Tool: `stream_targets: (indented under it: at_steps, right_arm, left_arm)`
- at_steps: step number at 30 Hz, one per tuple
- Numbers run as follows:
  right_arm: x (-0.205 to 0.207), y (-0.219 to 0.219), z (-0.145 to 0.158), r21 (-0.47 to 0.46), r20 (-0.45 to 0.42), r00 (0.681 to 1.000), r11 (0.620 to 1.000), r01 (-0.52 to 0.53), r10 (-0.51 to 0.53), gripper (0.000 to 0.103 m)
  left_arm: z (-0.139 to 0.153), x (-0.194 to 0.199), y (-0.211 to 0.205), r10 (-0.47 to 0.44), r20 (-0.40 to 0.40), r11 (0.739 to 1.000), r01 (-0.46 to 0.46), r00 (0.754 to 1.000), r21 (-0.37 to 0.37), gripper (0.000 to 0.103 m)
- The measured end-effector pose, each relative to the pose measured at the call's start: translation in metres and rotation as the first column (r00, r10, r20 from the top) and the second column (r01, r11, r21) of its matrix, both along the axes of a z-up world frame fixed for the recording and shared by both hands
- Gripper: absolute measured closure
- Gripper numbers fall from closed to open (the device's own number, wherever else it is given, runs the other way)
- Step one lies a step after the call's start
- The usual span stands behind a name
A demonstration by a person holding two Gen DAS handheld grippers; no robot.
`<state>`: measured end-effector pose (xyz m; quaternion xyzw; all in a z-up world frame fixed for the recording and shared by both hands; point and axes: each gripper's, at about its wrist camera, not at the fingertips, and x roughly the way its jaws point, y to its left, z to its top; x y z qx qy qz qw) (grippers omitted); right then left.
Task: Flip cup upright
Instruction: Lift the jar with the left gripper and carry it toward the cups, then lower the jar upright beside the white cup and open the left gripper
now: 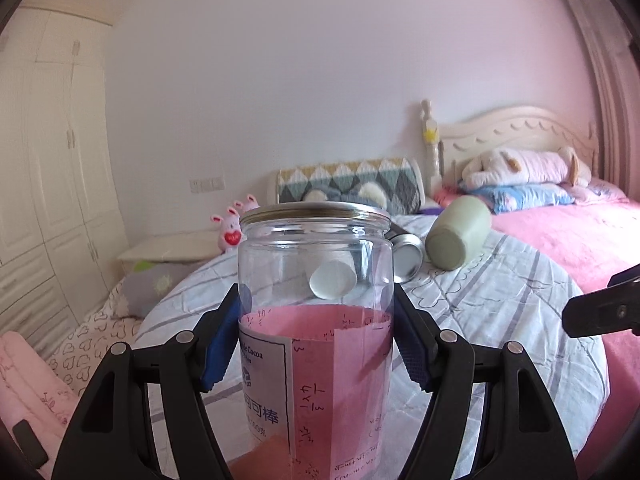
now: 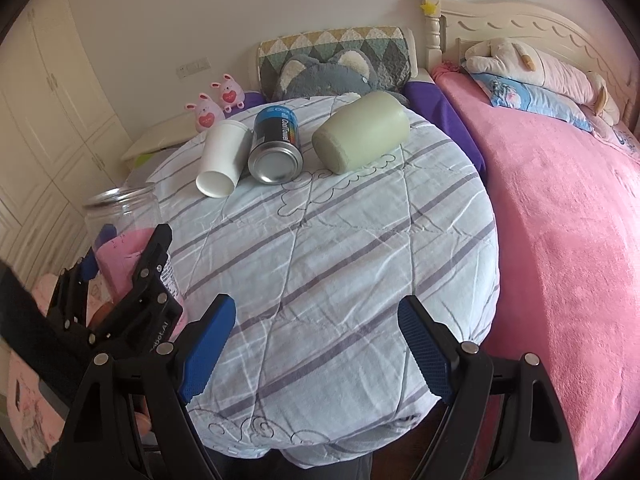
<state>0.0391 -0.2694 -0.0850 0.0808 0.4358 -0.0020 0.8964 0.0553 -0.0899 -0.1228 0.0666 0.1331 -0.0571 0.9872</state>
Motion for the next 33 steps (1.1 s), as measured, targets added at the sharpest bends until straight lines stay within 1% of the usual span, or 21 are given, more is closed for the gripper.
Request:
stream_targets:
  at_steps: [2,4,10,14,18,20,21,22,23,24,26,29,32,33]
  right_arm:
    - [-0.004,0.004,-0.001,-0.012,-0.008,1.000,1.000,0.001,-0.001,0.019]
    - [-0.009,0.008,-0.001,-0.028,-0.015,1.000,1.000,0.000,0.000,0.019]
    - [-0.022,0.023,0.003,-0.053,-0.012,1.000,0.999,0.001,-0.001,0.019]
    - [-0.031,0.034,0.007,-0.064,-0.001,1.000,0.998,-0.002,0.002,0.019]
    - [-0.039,0.041,0.010,-0.071,0.005,1.000,0.997,0.003,-0.003,0.019]
    - [-0.042,0.043,0.012,-0.075,0.013,1.000,0.997,0.010,-0.009,0.019]
    - [-0.043,0.043,0.013,-0.074,0.018,1.000,0.997,0.014,-0.012,0.019]
    - [-0.044,0.044,0.015,-0.073,0.024,1.000,0.997,0.017,-0.015,0.019]
    - [-0.046,0.044,0.017,-0.073,0.032,0.999,0.997,0.021,-0.018,0.019]
    - [-0.047,0.044,0.019,-0.074,0.038,0.999,0.997,0.025,-0.022,0.019]
    - [-0.051,0.044,0.022,-0.072,0.050,0.998,0.997,0.032,-0.029,0.019]
    - [-0.056,0.043,0.027,-0.070,0.067,0.997,0.997,0.043,-0.039,0.019]
    - [-0.063,0.043,0.034,-0.066,0.099,0.994,0.997,0.051,-0.045,0.019]
    - [-0.065,0.043,0.037,-0.064,0.112,0.993,0.996,0.055,-0.048,0.019]
  left_arm:
    - [-0.002,-0.008,0.003,0.000,0.025,1.000,0.000,1.000,-0.014,0.032]
    - [-0.004,-0.014,0.007,0.001,0.033,1.000,0.000,0.999,-0.027,0.032]
    - [-0.002,-0.028,0.015,-0.026,0.036,0.998,0.028,0.999,-0.051,0.032]
    - [-0.004,-0.037,0.020,-0.041,0.035,0.998,0.043,0.999,-0.054,0.032]
    - [-0.005,-0.045,0.022,-0.054,0.036,0.998,0.056,0.998,-0.041,0.031]
    - [-0.005,-0.046,0.023,-0.064,0.025,0.997,0.065,0.998,-0.035,0.025]
    - [-0.005,-0.045,0.023,-0.070,0.023,0.997,0.070,0.997,-0.031,0.017]
    - [-0.004,-0.046,0.022,-0.076,0.024,0.997,0.077,0.997,-0.024,0.013]
    - [-0.003,-0.048,0.021,-0.080,0.039,0.997,0.080,0.996,-0.017,0.011]
    - [0.000,-0.050,0.020,-0.086,0.056,0.996,0.086,0.995,-0.006,0.005]
    - [0.003,-0.054,0.018,-0.093,0.083,0.996,0.092,0.992,0.014,0.000]
    - [0.009,-0.059,0.018,-0.109,0.087,0.994,0.107,0.990,0.035,0.000]
    - [0.019,-0.062,0.020,-0.126,0.035,0.991,0.125,0.991,0.044,0.000]
    - [0.023,-0.063,0.021,-0.120,0.018,0.992,0.119,0.993,0.053,0.000]
